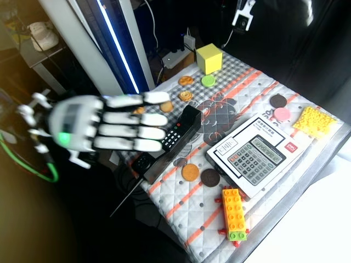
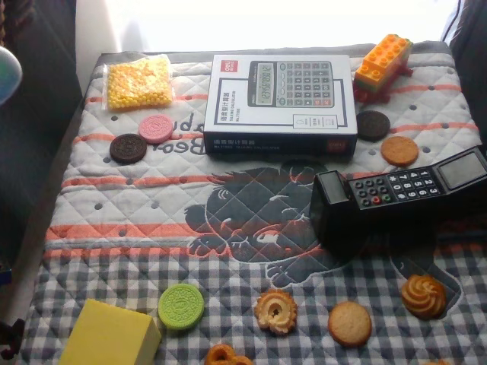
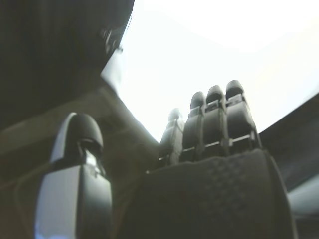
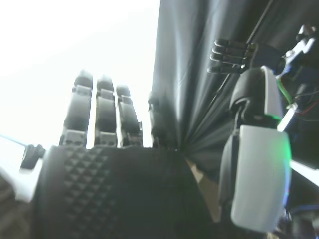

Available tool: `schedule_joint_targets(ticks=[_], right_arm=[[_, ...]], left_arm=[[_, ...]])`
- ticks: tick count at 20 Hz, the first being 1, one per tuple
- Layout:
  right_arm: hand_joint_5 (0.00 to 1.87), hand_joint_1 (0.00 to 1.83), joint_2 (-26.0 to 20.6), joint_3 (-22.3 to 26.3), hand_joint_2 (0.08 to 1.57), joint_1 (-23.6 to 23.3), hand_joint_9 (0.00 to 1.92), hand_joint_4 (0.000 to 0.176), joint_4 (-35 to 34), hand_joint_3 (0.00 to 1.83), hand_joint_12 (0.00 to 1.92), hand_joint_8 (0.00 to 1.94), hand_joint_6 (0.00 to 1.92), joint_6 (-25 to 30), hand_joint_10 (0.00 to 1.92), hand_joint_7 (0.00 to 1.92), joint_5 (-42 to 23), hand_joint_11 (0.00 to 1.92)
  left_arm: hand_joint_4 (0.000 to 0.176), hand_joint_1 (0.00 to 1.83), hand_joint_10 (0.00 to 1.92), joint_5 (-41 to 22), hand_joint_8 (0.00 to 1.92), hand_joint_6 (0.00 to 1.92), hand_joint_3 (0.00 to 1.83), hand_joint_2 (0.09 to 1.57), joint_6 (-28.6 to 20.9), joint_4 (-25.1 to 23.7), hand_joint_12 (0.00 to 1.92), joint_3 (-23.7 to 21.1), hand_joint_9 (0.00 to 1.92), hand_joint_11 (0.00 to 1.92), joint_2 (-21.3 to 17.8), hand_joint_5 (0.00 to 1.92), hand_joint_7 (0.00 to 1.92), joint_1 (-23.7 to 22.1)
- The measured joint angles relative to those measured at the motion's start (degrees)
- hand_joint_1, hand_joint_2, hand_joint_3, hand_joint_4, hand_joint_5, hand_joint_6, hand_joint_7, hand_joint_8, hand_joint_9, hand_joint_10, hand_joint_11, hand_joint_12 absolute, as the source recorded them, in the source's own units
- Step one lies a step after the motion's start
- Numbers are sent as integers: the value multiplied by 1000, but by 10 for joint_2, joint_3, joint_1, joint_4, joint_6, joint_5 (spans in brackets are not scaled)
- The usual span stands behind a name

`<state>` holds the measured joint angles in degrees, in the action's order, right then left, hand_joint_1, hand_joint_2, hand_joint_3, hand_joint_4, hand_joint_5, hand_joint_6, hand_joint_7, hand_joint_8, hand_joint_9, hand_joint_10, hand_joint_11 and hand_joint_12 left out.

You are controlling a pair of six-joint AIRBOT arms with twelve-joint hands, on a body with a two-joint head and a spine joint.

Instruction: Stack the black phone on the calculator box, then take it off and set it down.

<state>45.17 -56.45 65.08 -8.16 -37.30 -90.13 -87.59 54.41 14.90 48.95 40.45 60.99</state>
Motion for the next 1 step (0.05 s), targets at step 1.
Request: schedule_joint_targets(ticks=[1], right_arm=[[0, 520, 0, 1, 1064, 2, 119, 47, 5, 14, 34, 0, 0, 0, 1, 25, -11, 108]], left_arm=[[0, 126, 0, -6, 1, 1, 14, 1169, -7, -2, 267, -3, 141, 0, 2, 58, 190, 0]])
